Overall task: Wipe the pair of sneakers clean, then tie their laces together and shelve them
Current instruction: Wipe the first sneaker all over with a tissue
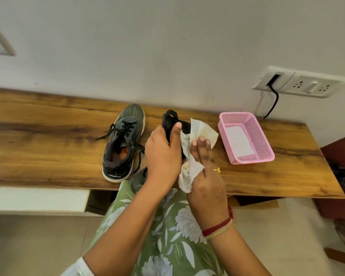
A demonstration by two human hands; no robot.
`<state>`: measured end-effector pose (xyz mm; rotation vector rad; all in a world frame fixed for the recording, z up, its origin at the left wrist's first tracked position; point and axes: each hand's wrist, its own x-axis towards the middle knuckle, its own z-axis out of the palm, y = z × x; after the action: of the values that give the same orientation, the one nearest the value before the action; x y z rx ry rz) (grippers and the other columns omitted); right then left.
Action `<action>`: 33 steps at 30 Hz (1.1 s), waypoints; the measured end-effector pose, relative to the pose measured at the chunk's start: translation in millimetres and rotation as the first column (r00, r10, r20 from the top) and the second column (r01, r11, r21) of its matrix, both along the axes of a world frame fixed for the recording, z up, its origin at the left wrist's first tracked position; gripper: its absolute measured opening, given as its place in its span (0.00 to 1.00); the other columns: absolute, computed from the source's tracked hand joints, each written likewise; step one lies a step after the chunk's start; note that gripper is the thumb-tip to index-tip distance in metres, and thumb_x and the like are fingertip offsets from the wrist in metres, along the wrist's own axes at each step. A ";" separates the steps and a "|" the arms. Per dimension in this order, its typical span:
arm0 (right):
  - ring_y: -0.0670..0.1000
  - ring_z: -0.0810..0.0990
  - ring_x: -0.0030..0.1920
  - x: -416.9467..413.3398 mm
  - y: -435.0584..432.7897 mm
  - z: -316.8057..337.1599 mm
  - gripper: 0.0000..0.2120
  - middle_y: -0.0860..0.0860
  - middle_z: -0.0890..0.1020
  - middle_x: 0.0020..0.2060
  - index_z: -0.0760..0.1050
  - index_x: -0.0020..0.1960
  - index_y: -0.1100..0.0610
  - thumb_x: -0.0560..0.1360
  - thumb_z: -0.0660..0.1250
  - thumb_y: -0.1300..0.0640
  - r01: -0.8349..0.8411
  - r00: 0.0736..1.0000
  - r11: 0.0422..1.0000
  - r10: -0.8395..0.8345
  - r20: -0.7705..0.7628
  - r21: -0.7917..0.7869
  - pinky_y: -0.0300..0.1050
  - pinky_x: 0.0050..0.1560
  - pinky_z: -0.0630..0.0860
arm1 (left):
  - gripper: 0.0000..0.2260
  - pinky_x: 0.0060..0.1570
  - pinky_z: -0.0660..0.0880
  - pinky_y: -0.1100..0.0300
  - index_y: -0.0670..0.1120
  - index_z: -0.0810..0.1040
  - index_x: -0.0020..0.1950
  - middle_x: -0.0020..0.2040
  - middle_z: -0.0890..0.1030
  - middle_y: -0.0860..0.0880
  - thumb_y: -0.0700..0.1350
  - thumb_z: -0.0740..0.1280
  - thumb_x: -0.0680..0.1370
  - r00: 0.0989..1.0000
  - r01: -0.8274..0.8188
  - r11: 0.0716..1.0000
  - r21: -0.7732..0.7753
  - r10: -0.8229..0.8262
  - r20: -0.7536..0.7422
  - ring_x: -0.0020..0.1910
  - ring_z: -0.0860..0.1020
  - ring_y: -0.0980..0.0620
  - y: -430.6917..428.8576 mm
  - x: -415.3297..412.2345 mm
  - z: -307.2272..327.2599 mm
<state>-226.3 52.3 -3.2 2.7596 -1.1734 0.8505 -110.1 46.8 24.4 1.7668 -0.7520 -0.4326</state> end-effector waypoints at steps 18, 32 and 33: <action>0.64 0.73 0.64 36.8 -72.2 -4.2 0.26 0.65 0.74 0.62 0.71 0.65 0.69 0.67 0.70 0.71 0.120 0.987 0.987 -0.131 0.095 0.106 0.53 0.62 0.64 | 0.18 0.39 0.68 0.56 0.41 0.76 0.43 0.45 0.80 0.39 0.54 0.58 0.81 0.984 0.168 0.939 0.299 -0.144 -0.102 0.48 0.78 0.39 -70.9 35.3 -5.7; 0.56 0.78 0.60 27.3 -11.0 -45.4 0.20 0.58 0.76 0.62 0.74 0.63 0.63 0.72 0.68 0.66 -0.068 0.993 0.866 0.009 0.122 0.496 0.38 0.60 0.72 | 0.21 0.55 0.76 0.48 0.40 0.73 0.60 0.54 0.78 0.42 0.57 0.60 0.80 0.912 0.113 0.926 0.360 0.047 -0.407 0.52 0.77 0.41 -85.2 66.5 -41.3; 0.54 0.78 0.58 24.5 -12.2 -37.4 0.16 0.56 0.78 0.59 0.74 0.64 0.60 0.76 0.63 0.60 -0.105 0.983 0.819 -0.002 0.185 0.564 0.35 0.57 0.72 | 0.20 0.53 0.76 0.50 0.41 0.74 0.56 0.50 0.79 0.43 0.58 0.59 0.80 0.931 0.105 0.929 0.355 0.034 -0.363 0.50 0.78 0.42 -81.0 70.9 -45.5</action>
<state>-201.8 40.1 -40.6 3.2482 -1.6286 0.8823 -39.2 -34.2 -21.1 1.9428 -0.4556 -0.9508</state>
